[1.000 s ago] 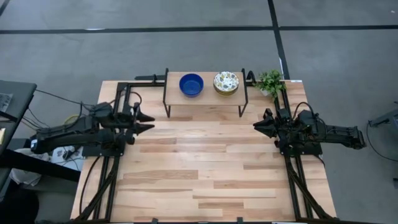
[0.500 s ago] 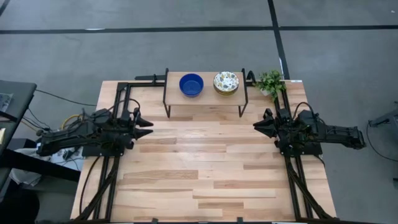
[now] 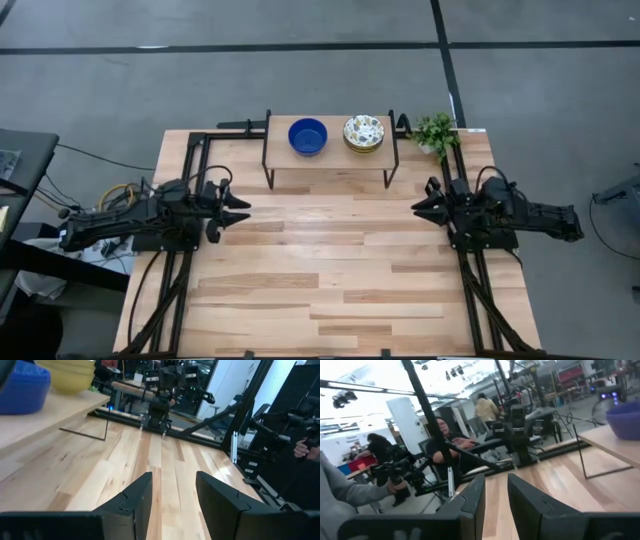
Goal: Pick & Place Mini bowls
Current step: Return to Home Position
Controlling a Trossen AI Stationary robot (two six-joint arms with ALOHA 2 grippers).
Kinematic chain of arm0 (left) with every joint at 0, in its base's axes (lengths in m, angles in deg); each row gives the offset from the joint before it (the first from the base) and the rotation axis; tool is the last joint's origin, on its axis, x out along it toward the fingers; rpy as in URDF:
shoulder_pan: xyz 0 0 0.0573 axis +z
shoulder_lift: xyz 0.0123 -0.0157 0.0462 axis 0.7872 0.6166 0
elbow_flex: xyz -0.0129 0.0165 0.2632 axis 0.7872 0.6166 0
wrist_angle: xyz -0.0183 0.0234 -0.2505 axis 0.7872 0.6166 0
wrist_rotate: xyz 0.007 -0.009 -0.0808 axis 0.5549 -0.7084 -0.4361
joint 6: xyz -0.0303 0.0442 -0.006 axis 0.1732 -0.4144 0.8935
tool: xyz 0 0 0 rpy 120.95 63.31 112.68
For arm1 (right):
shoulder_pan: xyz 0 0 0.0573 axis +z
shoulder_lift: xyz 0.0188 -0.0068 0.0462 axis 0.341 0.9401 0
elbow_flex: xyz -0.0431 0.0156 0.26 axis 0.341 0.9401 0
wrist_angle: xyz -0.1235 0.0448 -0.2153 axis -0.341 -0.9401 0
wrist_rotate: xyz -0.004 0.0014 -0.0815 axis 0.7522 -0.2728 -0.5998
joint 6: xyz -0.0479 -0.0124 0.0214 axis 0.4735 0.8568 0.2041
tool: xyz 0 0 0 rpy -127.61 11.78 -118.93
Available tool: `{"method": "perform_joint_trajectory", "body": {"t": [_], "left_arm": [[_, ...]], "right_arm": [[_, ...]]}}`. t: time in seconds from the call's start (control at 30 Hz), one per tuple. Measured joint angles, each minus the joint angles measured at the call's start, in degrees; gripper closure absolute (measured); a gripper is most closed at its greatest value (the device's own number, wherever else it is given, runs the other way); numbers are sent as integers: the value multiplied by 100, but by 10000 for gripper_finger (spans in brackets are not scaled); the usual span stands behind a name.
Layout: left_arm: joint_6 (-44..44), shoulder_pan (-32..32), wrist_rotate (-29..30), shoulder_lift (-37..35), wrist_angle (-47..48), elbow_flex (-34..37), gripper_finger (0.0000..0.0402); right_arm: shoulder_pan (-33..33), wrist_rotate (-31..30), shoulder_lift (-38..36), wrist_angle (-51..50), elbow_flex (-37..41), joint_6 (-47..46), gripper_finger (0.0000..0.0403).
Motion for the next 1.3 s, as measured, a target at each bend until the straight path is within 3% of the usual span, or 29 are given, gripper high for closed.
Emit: {"method": "perform_joint_trajectory", "body": {"t": [0.43, 0.83, 1.13, 1.3], "left_arm": [[-218, 0, 0, 0, -23, 114, 252], [-313, 0, 0, 0, -23, 114, 252], [-313, 0, 0, 2, -23, 114, 252], [-354, 0, 0, 2, -23, 114, 252]], "right_arm": [[103, 245, 12, -537, 4, 545, 331], [83, 30, -44, -730, 4, 529, 331], [94, 201, -41, -113, 17, 473, 331], [222, 178, -41, 531, 599, 130, 331]]}}
